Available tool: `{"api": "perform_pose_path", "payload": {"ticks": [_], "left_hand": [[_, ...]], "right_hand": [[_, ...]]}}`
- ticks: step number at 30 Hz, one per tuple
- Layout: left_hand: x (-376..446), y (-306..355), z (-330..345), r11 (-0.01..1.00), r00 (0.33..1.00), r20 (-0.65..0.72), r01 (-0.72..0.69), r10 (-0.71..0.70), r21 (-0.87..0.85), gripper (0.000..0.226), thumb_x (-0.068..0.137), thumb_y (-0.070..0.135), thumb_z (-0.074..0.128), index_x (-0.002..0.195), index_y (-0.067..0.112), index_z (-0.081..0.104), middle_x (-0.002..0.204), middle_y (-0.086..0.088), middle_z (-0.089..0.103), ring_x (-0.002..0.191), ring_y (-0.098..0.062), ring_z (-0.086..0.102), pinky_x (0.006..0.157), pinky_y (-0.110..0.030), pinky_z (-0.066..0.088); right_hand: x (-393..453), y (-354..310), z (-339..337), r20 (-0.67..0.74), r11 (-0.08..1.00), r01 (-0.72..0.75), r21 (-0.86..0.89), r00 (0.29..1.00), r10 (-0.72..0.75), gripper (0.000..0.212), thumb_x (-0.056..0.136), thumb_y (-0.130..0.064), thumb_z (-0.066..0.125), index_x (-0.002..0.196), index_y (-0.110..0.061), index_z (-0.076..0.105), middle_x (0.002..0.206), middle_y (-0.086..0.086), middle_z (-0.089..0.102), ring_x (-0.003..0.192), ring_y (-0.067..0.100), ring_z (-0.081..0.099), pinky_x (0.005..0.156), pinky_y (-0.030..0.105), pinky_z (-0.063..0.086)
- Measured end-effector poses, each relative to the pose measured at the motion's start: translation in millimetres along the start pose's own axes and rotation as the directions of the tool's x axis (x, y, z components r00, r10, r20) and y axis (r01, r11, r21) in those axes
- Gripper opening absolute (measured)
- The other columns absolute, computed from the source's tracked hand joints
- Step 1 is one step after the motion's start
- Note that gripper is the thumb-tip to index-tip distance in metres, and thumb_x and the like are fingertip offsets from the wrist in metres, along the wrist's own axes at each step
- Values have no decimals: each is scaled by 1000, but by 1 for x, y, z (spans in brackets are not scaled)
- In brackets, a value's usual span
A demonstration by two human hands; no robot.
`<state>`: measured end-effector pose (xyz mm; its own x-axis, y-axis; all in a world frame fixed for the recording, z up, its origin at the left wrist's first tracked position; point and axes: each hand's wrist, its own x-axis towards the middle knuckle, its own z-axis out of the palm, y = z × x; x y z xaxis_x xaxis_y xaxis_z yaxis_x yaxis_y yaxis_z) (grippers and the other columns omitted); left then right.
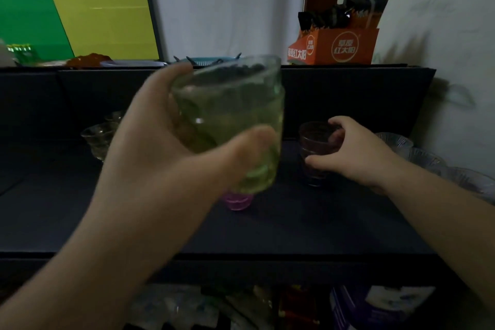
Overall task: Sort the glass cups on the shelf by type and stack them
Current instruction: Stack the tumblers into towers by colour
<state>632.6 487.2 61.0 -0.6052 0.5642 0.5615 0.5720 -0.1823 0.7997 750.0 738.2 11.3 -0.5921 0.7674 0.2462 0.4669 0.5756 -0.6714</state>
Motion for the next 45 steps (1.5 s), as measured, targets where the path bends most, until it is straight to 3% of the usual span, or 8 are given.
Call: {"api": "perform_pose_path", "payload": {"ticks": [2, 5, 10, 21, 30, 34, 39, 45], "left_hand": [[12, -4, -9, 998, 997, -47, -61, 61, 7, 91, 59, 45, 92, 136, 32, 45, 118, 15, 70, 107, -3, 68, 88, -30, 57], [31, -6, -10, 999, 996, -86, -22, 17, -49, 97, 62, 38, 91, 144, 28, 42, 108, 16, 69, 95, 4, 69, 76, -20, 58], [44, -31, -2, 1000, 998, -61, -10, 10, -1, 87, 61, 37, 92, 136, 30, 46, 117, 11, 68, 104, -5, 69, 85, -34, 59], [38, -74, 11, 996, 998, 16, 67, -69, 65, 108, 50, 57, 86, 144, 39, 35, 126, 15, 60, 112, -10, 64, 93, -39, 56], [33, -90, 14, 989, 983, 103, 149, -149, 7, 100, 61, 41, 91, 143, 43, 34, 127, 18, 57, 114, -10, 64, 96, -40, 55], [27, -92, 13, 984, 978, 124, 174, -169, -29, 93, 68, 30, 89, 142, 45, 34, 128, 18, 57, 113, -6, 63, 97, -37, 54], [25, -94, 15, 974, 971, 135, 209, -197, -87, 97, 66, 35, 89, 143, 48, 31, 129, 21, 55, 117, -6, 61, 102, -39, 51], [21, -97, 14, 983, 973, 137, 179, -184, 50, 111, 62, 37, 90, 147, 52, 20, 130, 17, 57, 118, -4, 60, 103, -35, 49]], "right_hand": [[-5, -1, 2, -3, 1000, -5, 7, 1000, 5, 106, 64, -41, 91, 153, -23, 36, 124, -3, 57, 108, 18, 60, 86, 29, 43], [-14, -2, 3, -19, 1000, 3, 12, 1000, -3, 104, 66, -41, 90, 153, -25, 36, 124, -3, 55, 108, 19, 60, 88, 30, 46], [-24, 3, 7, -65, 999, 19, 35, 998, -17, 102, 64, -45, 90, 150, -25, 39, 122, -4, 57, 110, 18, 61, 97, 36, 49], [-42, -26, -25, -129, 980, 171, 104, 979, -157, 99, 65, -46, 86, 150, -31, 38, 119, -14, 55, 104, 5, 61, 88, 24, 46], [-48, -38, -22, -108, 965, 220, 146, 973, -205, 98, 65, -48, 86, 149, -36, 37, 121, -15, 56, 103, 1, 62, 83, 17, 46], [-45, -30, -9, -105, 971, 194, 141, 978, -180, 100, 63, -50, 86, 149, -35, 38, 121, -14, 57, 106, 5, 63, 90, 24, 47], [-39, -20, 3, -84, 979, 151, 140, 987, -140, 101, 62, -48, 88, 149, -33, 39, 119, -17, 56, 106, 4, 62, 90, 25, 47], [-32, -18, 11, -68, 984, 123, 126, 991, -115, 100, 65, -46, 88, 150, -31, 38, 120, -16, 55, 105, 2, 61, 86, 23, 44]]}}
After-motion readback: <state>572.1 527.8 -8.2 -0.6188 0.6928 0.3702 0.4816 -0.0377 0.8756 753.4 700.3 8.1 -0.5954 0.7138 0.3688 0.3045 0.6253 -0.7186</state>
